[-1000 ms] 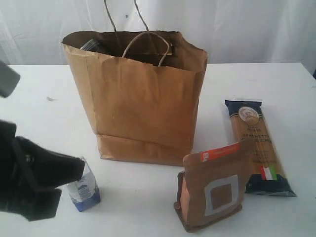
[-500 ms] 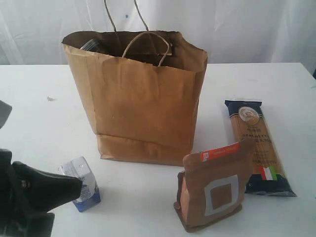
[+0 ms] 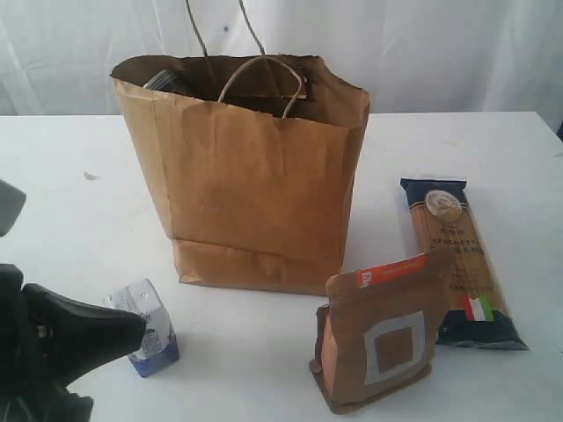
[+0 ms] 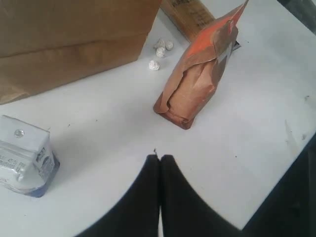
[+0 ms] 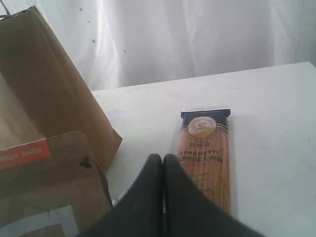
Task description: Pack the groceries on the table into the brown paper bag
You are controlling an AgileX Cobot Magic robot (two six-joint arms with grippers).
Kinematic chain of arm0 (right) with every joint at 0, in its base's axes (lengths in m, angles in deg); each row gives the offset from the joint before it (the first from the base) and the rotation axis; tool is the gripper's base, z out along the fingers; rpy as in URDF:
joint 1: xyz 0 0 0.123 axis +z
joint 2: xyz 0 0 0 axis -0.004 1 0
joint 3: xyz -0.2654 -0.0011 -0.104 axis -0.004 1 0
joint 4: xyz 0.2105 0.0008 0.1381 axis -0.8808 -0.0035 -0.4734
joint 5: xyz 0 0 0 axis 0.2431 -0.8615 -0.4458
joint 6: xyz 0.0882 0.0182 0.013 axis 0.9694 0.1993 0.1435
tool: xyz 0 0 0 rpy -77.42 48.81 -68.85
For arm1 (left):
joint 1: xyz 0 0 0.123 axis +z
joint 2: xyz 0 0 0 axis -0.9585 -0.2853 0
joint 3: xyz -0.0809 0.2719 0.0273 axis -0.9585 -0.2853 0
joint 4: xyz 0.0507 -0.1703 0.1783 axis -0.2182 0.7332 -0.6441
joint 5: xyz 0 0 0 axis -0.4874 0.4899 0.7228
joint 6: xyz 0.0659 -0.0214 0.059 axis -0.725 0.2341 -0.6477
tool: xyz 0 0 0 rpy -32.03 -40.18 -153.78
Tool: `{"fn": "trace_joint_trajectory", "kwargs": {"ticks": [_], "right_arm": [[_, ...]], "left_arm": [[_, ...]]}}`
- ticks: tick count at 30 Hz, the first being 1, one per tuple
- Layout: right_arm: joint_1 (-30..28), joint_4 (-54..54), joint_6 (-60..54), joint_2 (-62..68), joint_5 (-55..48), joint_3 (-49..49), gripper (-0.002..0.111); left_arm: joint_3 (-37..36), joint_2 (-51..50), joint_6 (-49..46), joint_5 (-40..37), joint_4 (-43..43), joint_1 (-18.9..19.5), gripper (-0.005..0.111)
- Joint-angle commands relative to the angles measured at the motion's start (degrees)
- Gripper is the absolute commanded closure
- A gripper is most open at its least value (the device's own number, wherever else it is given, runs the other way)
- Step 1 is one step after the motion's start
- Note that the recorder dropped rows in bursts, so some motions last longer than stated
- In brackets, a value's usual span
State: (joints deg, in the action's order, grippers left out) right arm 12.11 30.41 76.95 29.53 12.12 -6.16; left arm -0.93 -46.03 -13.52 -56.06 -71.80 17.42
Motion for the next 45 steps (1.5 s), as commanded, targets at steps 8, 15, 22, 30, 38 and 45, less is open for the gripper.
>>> {"fn": "trace_joint_trajectory", "kwargs": {"ticks": [8, 15, 22, 30, 38, 45], "right_arm": [[-0.34, 0.0, 0.64, -0.35, 0.43, 0.24, 0.108], [-0.34, 0.0, 0.64, -0.35, 0.43, 0.24, 0.108], [-0.34, 0.0, 0.64, -0.35, 0.43, 0.24, 0.108], [-0.34, 0.0, 0.64, -0.35, 0.43, 0.24, 0.108], [-0.34, 0.0, 0.64, -0.35, 0.43, 0.24, 0.108], [-0.34, 0.0, 0.64, -0.35, 0.43, 0.24, 0.108]], "left_arm": [[-0.41, 6.52, -2.79, 2.53, -3.61, 4.21, 0.107], [-4.14, 17.32, -7.79, -1.84, -3.61, 17.68, 0.107], [-18.47, 36.19, -13.98, -0.23, -3.61, 36.79, 0.107], [-29.77, 43.74, -14.2, 3.89, -3.61, 45.13, 0.107], [-31.89, 43.74, -14.2, 8.83, -3.45, 45.55, 0.107], [-31.89, 43.74, -14.2, 8.83, -3.45, 45.55, 0.107]]}}
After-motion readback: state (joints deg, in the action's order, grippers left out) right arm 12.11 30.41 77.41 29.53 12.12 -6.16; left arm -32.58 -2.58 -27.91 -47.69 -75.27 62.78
